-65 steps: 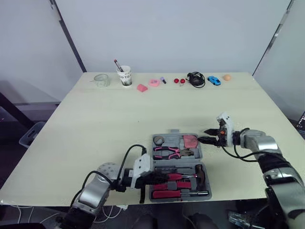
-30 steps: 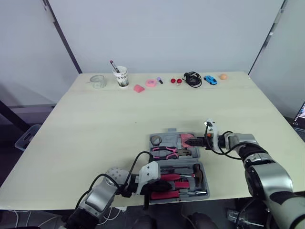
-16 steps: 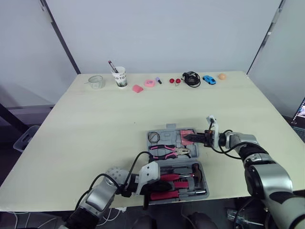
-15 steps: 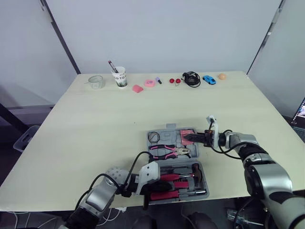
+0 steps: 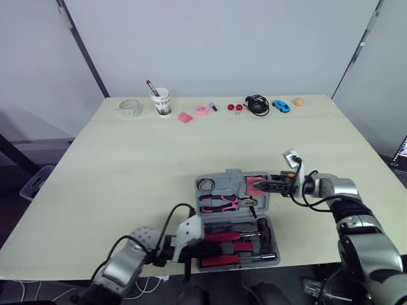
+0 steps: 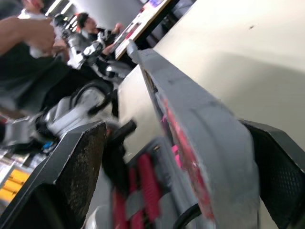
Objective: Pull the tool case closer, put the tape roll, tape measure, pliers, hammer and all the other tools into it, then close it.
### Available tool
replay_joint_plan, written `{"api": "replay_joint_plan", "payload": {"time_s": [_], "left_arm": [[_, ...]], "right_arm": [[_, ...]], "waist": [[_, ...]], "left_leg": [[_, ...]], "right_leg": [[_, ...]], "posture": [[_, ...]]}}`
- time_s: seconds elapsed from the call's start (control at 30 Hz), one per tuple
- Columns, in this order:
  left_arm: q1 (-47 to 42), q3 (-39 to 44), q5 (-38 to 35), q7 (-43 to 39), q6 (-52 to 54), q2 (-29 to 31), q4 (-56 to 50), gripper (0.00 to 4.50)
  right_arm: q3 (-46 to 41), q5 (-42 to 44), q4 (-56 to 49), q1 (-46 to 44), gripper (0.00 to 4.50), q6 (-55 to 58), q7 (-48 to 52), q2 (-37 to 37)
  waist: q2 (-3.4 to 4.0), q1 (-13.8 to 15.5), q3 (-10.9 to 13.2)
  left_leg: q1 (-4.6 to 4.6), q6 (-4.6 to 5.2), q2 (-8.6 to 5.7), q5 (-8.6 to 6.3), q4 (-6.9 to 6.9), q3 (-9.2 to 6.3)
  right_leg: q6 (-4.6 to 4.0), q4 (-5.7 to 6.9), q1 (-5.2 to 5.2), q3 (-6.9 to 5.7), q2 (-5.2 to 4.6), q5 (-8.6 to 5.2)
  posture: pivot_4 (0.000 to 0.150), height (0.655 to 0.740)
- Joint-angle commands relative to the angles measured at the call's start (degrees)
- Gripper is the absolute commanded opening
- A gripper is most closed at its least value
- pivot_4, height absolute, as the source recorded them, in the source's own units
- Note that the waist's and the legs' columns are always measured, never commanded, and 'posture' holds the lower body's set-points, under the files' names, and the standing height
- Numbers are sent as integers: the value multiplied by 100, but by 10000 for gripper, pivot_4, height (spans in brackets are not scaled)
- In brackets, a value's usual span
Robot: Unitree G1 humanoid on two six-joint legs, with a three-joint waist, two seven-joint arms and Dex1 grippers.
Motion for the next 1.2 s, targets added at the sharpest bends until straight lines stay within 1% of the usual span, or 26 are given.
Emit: {"api": "replay_joint_plan", "payload": {"time_s": [0.03, 0.2, 0.3, 0.47, 0.63, 0.73, 0.83, 0.87, 0.9, 1.0, 1.07, 1.1, 1.2], "left_arm": [[176, 356, -373, -252, -65, 266, -464, 0], [664, 1055, -716, -589, -183, 905, -495, 0], [862, 1543, -771, -663, -481, 1109, -47, 0], [1090, 2023, -906, -552, -560, 1044, 176, 0], [1231, 2408, -1028, -194, -467, 830, 145, 0], [1293, 2540, -1086, -50, -399, 747, 112, 0], [1348, 2716, -1166, 194, -337, 615, 73, 7620], [1363, 2789, -1170, 291, -320, 574, 50, 13526], [1382, 2880, -1226, 379, -242, 538, 15, 17817], [1452, 3122, -1347, 562, -110, 473, -10, 33113], [1542, 3253, -1326, 690, -140, 447, -13, 41695], [1582, 3296, -1277, 761, -172, 433, -19, 43929], [1725, 3413, -1279, 1071, 23, 363, -152, 43929]], "right_arm": [[25, 470, -1153, 264, 44550, 546, -13, -161], [-40, 972, -2660, 1000, 44550, 1110, -274, -507], [-196, 1337, -3843, 1745, 44550, 1353, -647, -756], [-565, 1660, -5029, 2844, 44550, 1289, -1307, -1036], [-963, 1501, -5726, 3932, 44550, 404, -1929, -1112], [-1119, 1412, -5917, 4424, 44550, -108, -2139, -1141], [-1457, 1076, -5854, 4872, 45000, -1103, -2506, -980], [-1593, 1004, -5800, 4968, 45000, -1386, -2637, -926], [-1723, 1020, -5769, 5063, 45000, -1511, -2726, -909], [-1978, 957, -5618, 5272, 45000, -1952, -2912, -921], [-2115, 868, -5494, 5418, 45000, -2232, -3000, -956], [-2163, 833, -5431, 5475, 45000, -2343, -3033, -974], [-2344, 785, -5188, 5641, 45000, -2657, -3129, -992]], "waist": [[1, 6, 1], [6, 6, 6], [7, 51, 8], [5, 126, 10], [-3, 153, 13], [-6, 139, 15], [-7, 141, 15], [-12, 143, 18], [-14, 142, 19], [-21, 142, 21], [-23, 141, 21], [-22, 142, 21], [-23, 143, 22]], "left_leg": [[-1, 0, -1, 0, 0, -1], [-1, 0, -2, 0, -3, 0], [-2, -1, -2, 0, -5, -6], [-5, -1, -5, -1, -4, -2], [-9, -1, -6, -1, -4, -1], [-8, -1, -5, -1, -4, 0], [-7, -1, -5, -1, -4, 1], [-7, -1, -4, -1, -4, 1], [-7, -1, -5, -1, -4, 1], [-6, -1, -5, 0, -2, 3], [-5, -1, -4, 0, -2, 3], [-4, -1, -4, -1, -2, 3], [-4, -1, -4, -1, -3, 6]], "right_leg": [[0, 0, 0, -2, -2, 0], [-22, -5, -1, -10, -12, -13], [-24, -7, -1, -21, -20, -15], [-23, -17, -1, -23, -30, -17], [-22, -22, -1, -24, -32, -17], [-21, -22, -1, -24, -29, -17], [-21, -22, 0, -23, -26, -18], [-20, -22, 0, -23, -26, -18], [-20, -22, 0, -22, -24, -18], [-19, -21, 1, -21, -23, -18], [-19, -21, 1, -20, -22, -18], [-20, -21, 2, -20, -21, -18], [-20, -21, 2, -18, -22, -18]], "posture": [[1500, 7400], [1500, 7400], [1500, 7400], [1500, 7400], [1500, 7400], [1500, 7400], [1500, 7400], [1500, 7400], [1500, 7400], [1500, 7400], [1500, 7400], [1500, 7400], [1500, 7400]]}}
